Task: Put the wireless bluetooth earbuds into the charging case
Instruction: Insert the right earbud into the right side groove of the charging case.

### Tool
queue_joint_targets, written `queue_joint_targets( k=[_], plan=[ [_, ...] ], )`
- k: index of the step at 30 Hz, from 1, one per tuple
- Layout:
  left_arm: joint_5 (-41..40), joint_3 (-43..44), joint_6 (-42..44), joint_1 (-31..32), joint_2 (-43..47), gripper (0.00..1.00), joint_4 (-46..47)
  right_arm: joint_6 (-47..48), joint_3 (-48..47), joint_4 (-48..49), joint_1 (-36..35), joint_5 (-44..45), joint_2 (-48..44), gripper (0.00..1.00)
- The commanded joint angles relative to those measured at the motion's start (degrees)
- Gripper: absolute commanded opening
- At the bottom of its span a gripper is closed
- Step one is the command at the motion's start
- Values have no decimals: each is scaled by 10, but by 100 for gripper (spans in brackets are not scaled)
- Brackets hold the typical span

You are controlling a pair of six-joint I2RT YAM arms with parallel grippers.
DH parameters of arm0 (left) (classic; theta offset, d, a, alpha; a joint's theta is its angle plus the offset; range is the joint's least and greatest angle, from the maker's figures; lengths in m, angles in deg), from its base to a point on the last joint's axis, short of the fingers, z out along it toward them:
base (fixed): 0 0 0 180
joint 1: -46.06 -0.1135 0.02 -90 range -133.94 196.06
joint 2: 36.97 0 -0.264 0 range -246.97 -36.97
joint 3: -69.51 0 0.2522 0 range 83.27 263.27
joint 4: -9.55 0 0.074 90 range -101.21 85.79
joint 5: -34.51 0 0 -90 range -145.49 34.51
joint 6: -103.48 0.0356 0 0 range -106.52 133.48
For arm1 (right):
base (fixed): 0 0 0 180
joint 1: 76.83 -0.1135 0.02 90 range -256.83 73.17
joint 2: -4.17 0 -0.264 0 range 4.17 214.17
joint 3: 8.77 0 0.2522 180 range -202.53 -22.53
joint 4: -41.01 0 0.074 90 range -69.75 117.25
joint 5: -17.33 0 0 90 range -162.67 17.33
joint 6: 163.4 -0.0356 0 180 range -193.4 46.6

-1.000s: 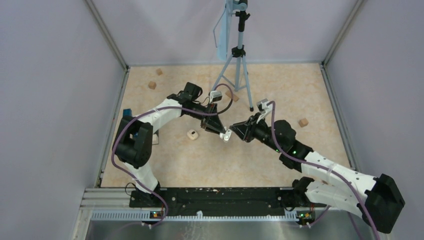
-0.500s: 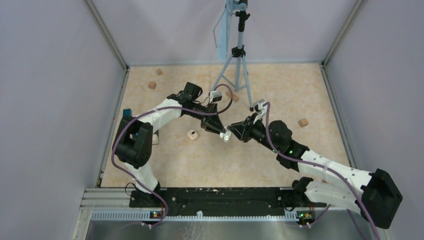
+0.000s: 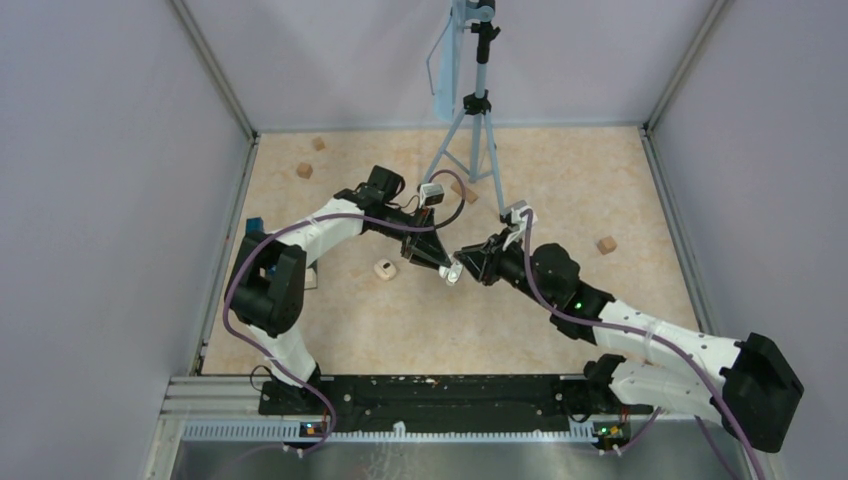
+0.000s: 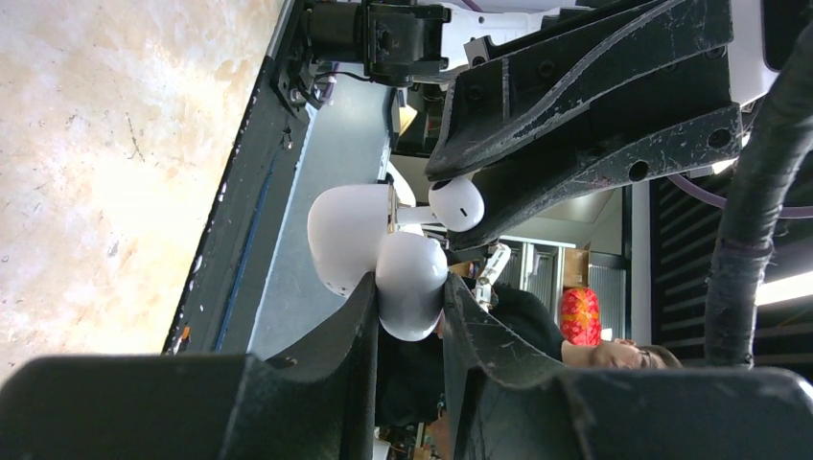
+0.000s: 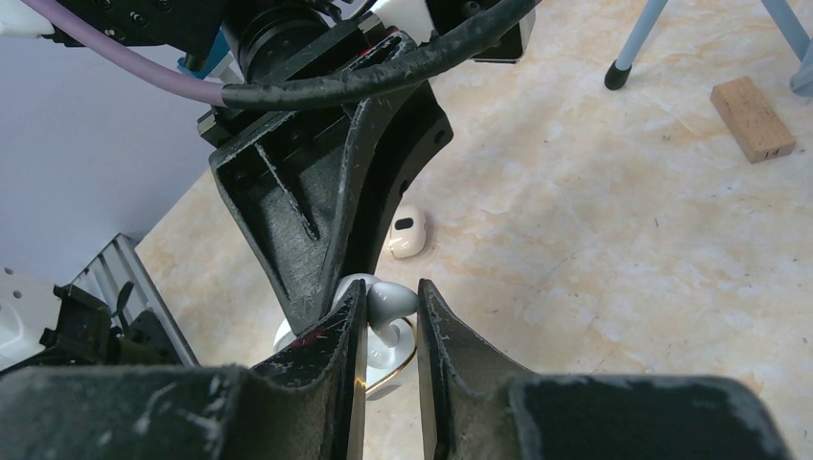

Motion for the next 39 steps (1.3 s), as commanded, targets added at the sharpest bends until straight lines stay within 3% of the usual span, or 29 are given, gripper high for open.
queue_joint_targets(
  k=[1,39],
  plan=[
    [22,-3,-3,3,10,0,16,21,-3,30,-16,18,2,4],
    [45,-26,-65,2,-6,0,58,47,30,70,-56,117,-12,0]
  ],
)
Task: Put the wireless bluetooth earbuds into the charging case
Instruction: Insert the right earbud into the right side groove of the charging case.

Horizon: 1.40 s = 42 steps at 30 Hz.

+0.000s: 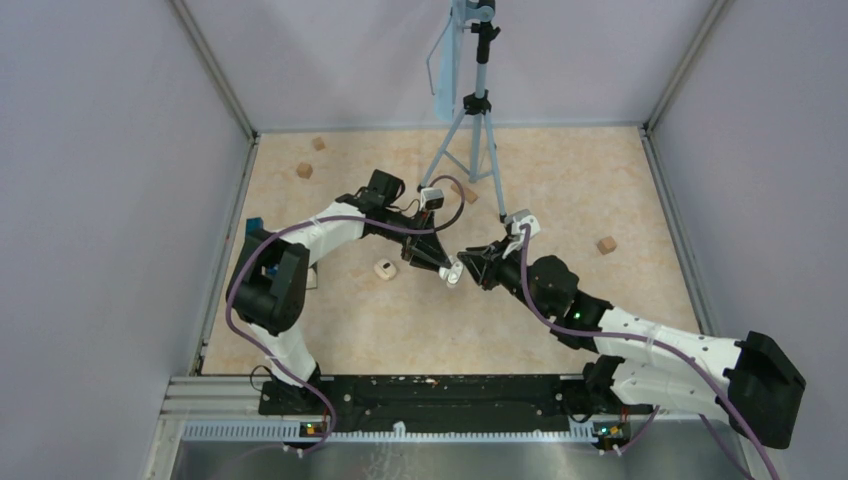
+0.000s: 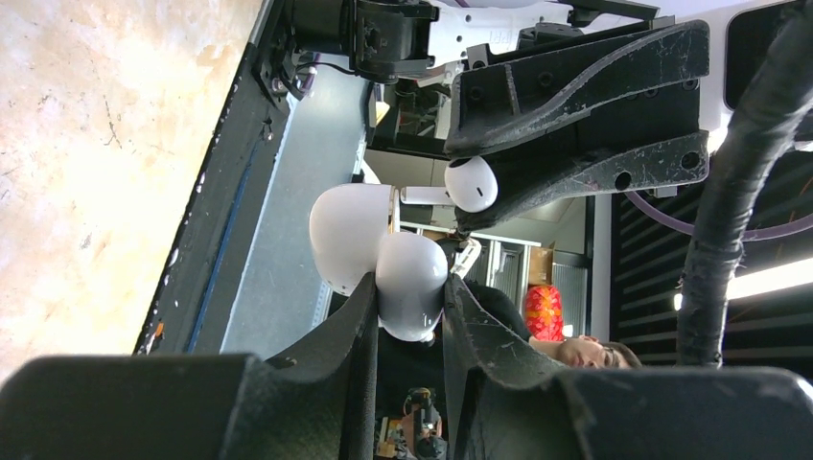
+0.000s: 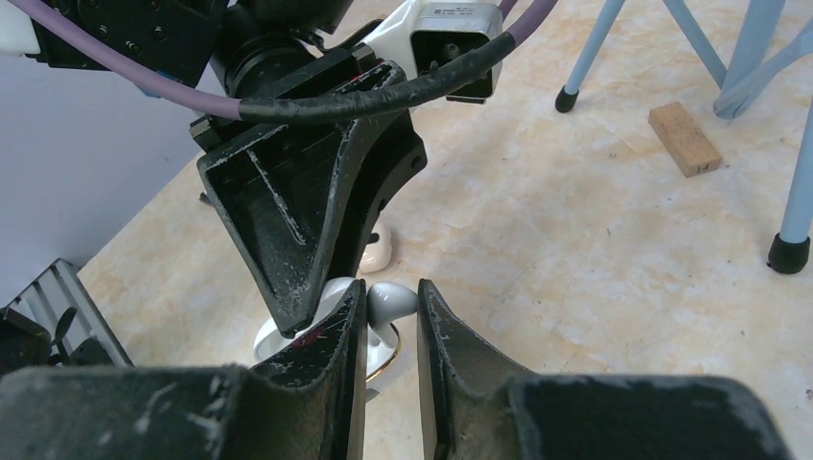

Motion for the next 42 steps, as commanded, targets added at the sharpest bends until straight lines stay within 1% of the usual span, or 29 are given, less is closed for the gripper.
queue_joint_targets(
  k=[1,21,42],
  plan=[
    [24,-1,-5,1,0,0,7,4,5,41,-6,10,3,0],
    [20,0,-22,2,-10,0,4,0,4,58,-6,-3,26,0],
    [20,0,-25,1,-15,0,6,-15,16,51,-10,-2,20,0]
  ],
)
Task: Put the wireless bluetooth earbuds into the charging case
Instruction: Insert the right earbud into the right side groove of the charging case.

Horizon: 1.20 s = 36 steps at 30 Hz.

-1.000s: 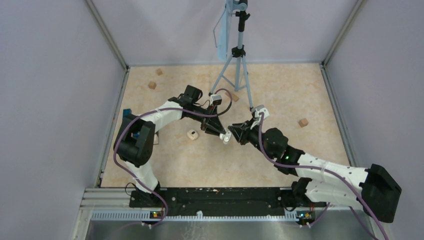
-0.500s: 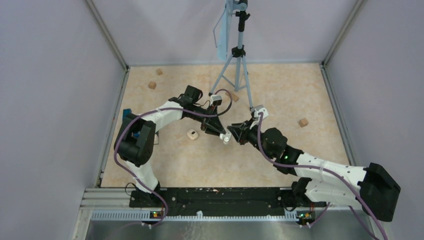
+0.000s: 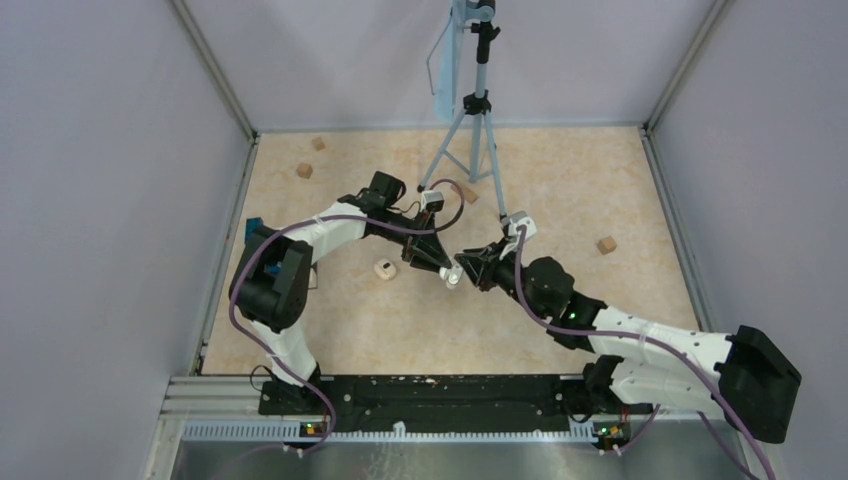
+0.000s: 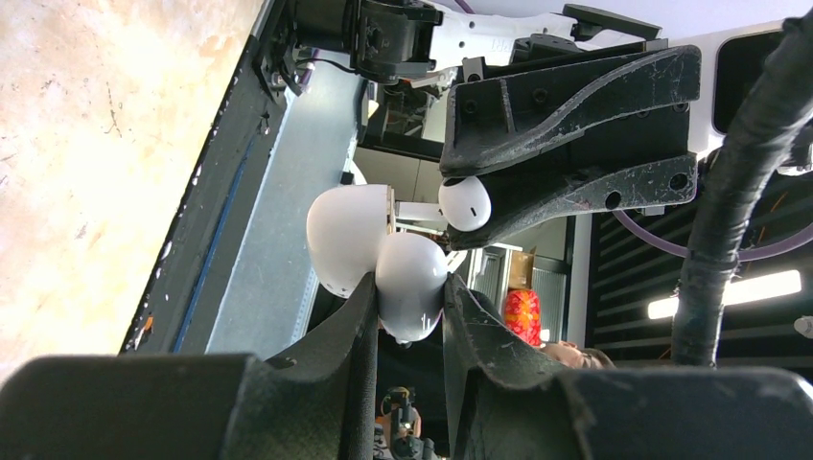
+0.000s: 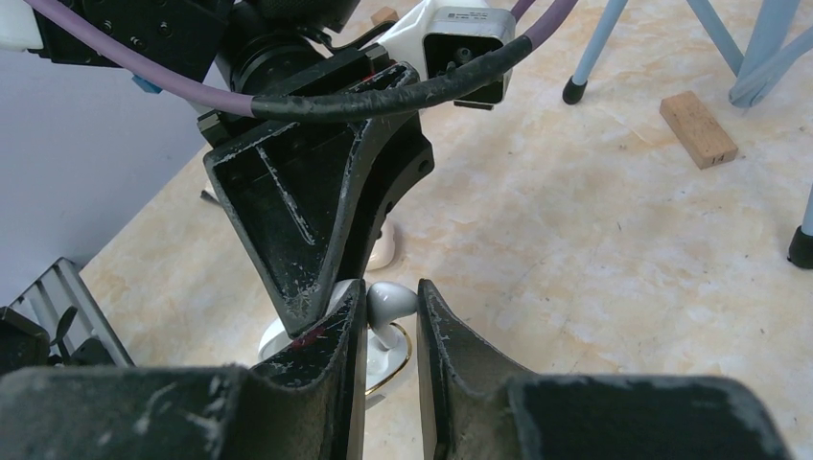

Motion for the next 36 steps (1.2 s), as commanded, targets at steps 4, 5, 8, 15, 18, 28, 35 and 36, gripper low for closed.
queue_joint_targets(
  k=[4,5,8,15,18,28,35,36],
  plan=[
    [21,0,-4,1,-2,0,9,-7,6,18,-12,0,1,0],
    [21,1,-5,1,-2,0,9,-8,7,18,-12,0,1,0],
    [21,1,-7,-1,-2,0,10,-8,9,18,-15,2,1,0],
    [23,1,-6,-1,-1,0,12,-4,15,15,-15,17,2,0],
    [23,0,-7,-2,-1,0,12,-4,18,17,-15,18,2,0],
    [17,0,-10,-3,-6,0,12,-18,3,-9,-16,7,-2,26],
    [11,-1,6,-3,-10,0,-6,-28,-19,-11,-16,-10,-5,29],
    [10,-1,6,-3,-10,0,-7,-30,-21,-11,-16,-12,-4,31]
  ],
)
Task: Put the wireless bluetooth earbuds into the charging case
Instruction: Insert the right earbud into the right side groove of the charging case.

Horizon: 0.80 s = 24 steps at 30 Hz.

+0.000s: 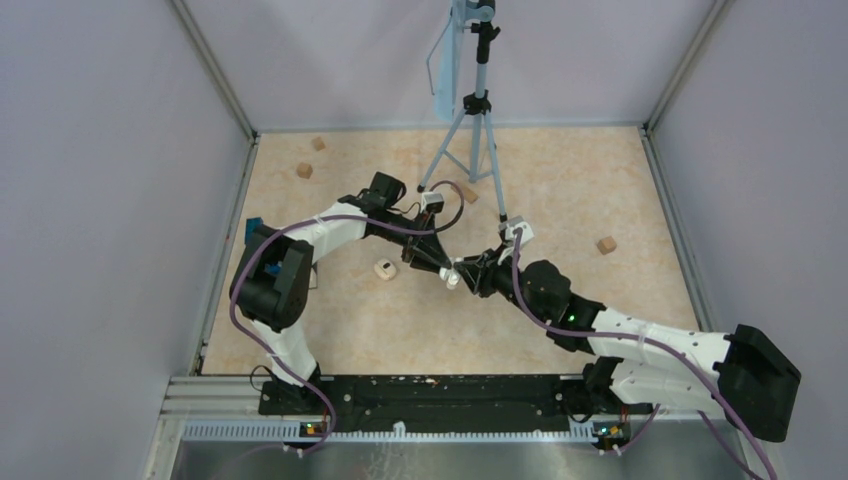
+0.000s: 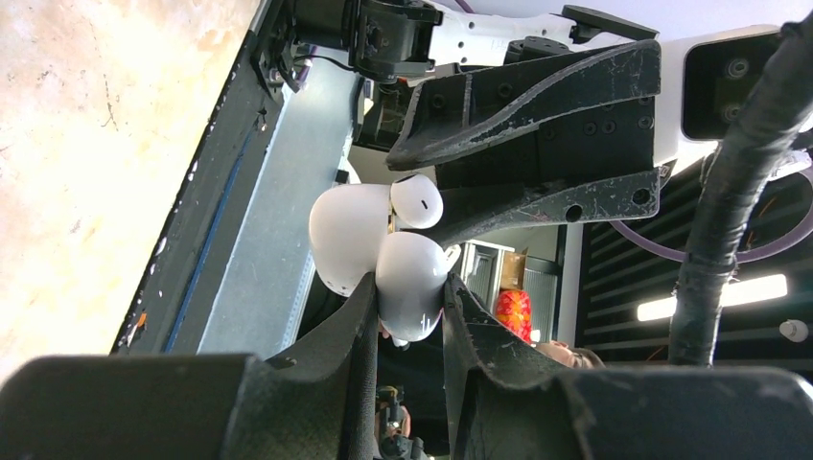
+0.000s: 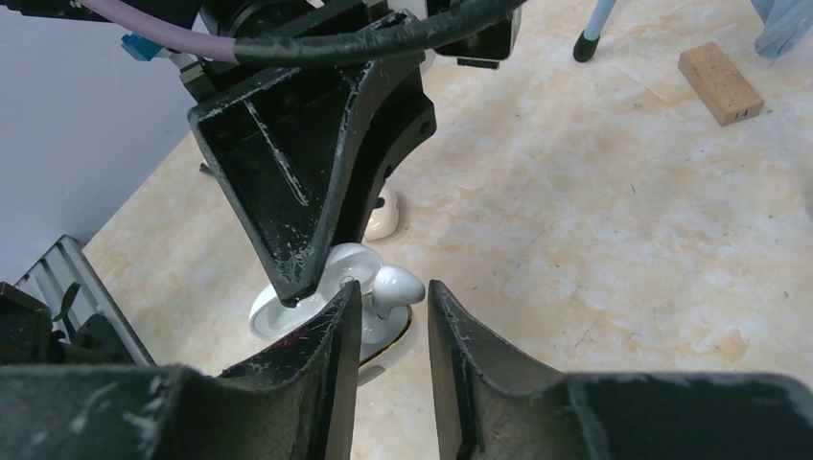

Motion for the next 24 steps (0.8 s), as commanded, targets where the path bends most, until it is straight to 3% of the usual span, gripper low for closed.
queue_joint_targets(
  k=[1,14,24],
  plan=[
    [7,0,15,-2,-9,0,-7,-13,-35,9,-8,-13,-4,32],
    [2,1,29,-2,-14,0,-22,-40,-52,-9,-8,-4,-8,47],
    [-1,3,29,-2,-18,0,-24,-65,-58,-13,-7,0,-23,49]
  ],
)
